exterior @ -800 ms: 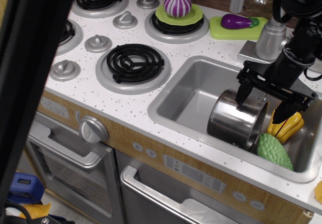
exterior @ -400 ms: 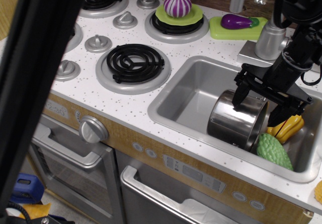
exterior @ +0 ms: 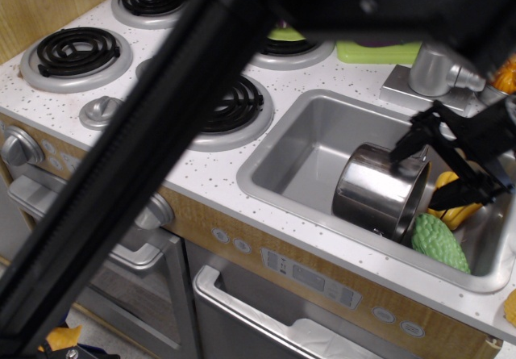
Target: Flip pot upright in sink
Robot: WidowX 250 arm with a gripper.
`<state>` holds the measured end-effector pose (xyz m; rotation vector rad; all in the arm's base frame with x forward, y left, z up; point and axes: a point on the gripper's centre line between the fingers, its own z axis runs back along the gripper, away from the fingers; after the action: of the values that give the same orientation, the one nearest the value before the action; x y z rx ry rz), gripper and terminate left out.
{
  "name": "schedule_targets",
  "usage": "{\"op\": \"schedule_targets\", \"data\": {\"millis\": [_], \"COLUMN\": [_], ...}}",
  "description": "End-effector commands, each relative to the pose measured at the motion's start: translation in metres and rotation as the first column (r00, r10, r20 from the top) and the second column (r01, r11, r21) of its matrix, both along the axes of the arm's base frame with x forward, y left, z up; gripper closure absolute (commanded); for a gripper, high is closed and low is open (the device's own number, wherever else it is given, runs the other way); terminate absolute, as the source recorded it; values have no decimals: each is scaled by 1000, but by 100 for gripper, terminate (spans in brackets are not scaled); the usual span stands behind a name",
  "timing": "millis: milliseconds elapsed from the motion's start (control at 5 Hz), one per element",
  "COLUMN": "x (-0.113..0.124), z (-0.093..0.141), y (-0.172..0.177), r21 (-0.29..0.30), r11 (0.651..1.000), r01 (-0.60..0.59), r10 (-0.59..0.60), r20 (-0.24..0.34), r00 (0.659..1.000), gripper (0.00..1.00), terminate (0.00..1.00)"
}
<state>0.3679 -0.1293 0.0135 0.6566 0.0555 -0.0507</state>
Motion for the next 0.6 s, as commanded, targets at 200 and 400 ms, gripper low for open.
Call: {"op": "schedule_targets", "data": {"millis": [200,400], "x": [1,3], "z": [12,15], "y": [21,37], "r21": [94,85], "r11": [991,989], "r01": [91,121], "r10": [-96,-126], "r20": [49,55], "r00": [994,991], "gripper": [0,100], "terminate": [0,0]}}
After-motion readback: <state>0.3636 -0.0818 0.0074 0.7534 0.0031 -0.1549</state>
